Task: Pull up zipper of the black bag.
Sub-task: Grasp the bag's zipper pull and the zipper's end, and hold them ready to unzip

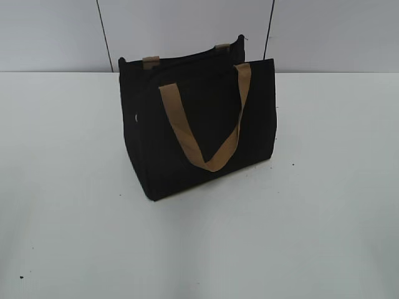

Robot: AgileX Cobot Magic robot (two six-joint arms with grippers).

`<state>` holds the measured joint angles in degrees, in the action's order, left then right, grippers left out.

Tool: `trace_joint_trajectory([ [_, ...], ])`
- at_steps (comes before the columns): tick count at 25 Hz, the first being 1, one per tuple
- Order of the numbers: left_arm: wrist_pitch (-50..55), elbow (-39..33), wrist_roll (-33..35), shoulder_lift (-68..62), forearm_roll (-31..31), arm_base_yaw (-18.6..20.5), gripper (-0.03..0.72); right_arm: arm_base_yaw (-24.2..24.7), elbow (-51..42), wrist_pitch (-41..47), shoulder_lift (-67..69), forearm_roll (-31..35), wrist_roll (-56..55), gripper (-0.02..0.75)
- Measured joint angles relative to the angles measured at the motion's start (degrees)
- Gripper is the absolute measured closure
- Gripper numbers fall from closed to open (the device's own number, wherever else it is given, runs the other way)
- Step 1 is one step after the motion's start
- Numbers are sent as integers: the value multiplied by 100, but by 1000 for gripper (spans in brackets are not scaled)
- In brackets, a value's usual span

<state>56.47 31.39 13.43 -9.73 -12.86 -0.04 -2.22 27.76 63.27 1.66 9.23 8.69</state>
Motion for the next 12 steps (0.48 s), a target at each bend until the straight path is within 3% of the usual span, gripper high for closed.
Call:
trace_joint_trajectory([
  [5,-1436,39,886,-1331,-631,-172,220,0,0,-5,0,0,0,298],
  [9,-2271,44,2077,-2474,-1377,-182,220,0,0,-5,0,0,0,298],
  [12,-2791,44,3244,-3238,-2286,-182,220,0,0,-5,0,0,0,298],
])
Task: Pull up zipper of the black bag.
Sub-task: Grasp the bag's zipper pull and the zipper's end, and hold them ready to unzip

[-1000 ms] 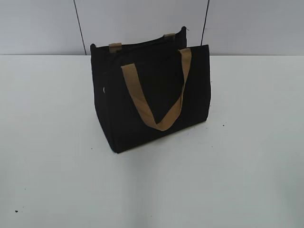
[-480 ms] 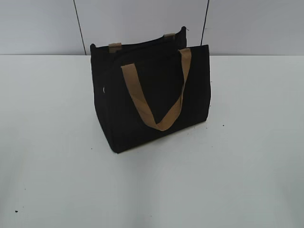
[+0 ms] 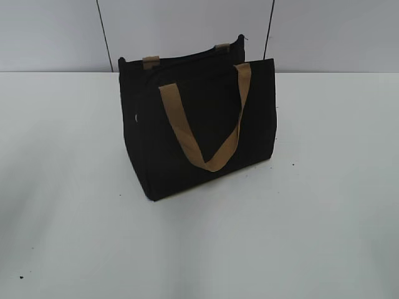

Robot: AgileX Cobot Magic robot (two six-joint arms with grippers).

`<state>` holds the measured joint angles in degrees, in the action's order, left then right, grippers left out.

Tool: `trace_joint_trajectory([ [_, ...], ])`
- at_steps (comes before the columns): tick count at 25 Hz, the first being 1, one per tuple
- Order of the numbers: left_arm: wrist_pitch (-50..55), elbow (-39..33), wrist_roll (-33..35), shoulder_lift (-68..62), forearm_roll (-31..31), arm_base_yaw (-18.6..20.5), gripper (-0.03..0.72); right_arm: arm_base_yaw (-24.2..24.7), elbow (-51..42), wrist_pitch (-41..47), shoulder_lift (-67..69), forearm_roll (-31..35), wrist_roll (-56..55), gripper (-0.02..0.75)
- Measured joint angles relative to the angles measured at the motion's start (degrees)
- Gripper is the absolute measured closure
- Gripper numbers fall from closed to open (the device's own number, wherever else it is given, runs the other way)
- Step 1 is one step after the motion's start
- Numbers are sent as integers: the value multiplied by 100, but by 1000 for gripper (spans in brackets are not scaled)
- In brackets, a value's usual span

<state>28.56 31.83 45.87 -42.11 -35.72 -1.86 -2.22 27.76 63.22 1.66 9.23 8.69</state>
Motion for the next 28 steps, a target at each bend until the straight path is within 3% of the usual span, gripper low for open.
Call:
trace_joint_trajectory([
  [8,-187,0,4385,-2030,-3560,0,220,0,0,0,0,3,0,298],
  [12,-107,1,6226,-2859,-5142,0,219,0,0,0,0,3,0,298],
  [15,326,6,7252,-3447,-5932,0,218,0,0,0,0,3,0,298],
  [20,668,27,8620,-4355,-6306,0,220,0,0,-2,0,3,0,298],
  [28,905,770,8957,-5679,-6327,-27,235,0,0,-2,0,3,0,298],
])
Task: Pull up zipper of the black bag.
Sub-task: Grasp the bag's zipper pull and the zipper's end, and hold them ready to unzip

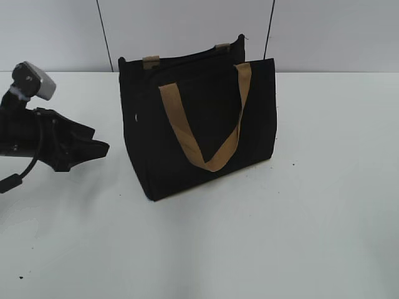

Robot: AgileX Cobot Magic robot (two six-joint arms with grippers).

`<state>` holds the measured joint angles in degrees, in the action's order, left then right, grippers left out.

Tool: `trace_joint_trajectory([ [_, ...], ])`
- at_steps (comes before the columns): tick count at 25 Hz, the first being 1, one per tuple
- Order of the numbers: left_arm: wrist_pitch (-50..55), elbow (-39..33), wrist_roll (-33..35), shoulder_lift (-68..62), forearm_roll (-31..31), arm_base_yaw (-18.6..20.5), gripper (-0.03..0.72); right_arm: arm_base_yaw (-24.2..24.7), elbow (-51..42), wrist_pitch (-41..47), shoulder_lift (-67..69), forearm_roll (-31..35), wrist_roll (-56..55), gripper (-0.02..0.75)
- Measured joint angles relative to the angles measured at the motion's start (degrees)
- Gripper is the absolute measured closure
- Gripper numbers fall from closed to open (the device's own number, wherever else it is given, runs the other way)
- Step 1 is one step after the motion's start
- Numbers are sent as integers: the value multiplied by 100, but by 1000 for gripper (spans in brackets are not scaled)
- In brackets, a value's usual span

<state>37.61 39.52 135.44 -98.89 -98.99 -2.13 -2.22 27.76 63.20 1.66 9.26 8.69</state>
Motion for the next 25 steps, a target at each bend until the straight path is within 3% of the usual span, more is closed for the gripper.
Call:
trace_joint_trajectory([
  [9,-269,795,6,-653,-25,-772,237,0,0,0,0,0,0,298],
  [25,-391,1535,-145,-1347,-25,-1091,280,0,0,0,0,0,-11,298],
])
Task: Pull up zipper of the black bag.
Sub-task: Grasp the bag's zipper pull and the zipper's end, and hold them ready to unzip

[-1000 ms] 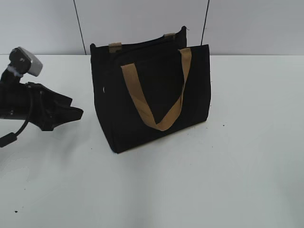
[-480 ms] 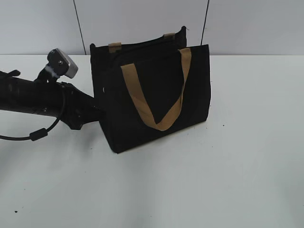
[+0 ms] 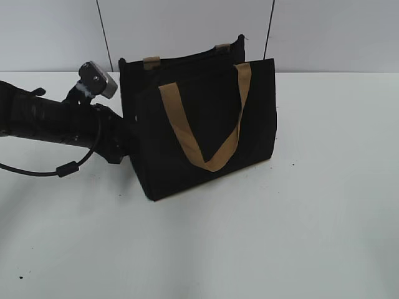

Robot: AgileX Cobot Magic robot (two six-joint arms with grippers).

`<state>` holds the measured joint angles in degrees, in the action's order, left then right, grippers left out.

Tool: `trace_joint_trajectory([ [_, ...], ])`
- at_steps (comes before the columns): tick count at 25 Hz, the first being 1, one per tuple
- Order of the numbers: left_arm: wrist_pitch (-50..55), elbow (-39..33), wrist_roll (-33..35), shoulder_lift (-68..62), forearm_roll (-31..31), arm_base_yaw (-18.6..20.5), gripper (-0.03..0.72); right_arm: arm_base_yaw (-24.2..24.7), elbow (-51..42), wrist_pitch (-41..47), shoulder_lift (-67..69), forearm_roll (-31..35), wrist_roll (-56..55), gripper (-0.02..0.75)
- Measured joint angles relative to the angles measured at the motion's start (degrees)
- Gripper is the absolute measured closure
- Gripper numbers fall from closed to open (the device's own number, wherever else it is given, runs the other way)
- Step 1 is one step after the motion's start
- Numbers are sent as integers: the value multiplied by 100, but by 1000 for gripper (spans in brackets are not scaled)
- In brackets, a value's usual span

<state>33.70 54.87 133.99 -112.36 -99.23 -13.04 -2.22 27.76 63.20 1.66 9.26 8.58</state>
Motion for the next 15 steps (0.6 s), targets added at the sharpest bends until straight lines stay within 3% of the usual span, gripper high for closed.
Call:
trace_joint_trajectory([
  [3,0,0,-67,0,0,-6,333,0,0,0,0,0,-4,298],
  [8,118,0,-212,0,0,-6,597,0,0,0,0,0,-4,298],
  [15,234,0,-419,43,5,-6,641,0,0,-5,174,404,173,298],
])
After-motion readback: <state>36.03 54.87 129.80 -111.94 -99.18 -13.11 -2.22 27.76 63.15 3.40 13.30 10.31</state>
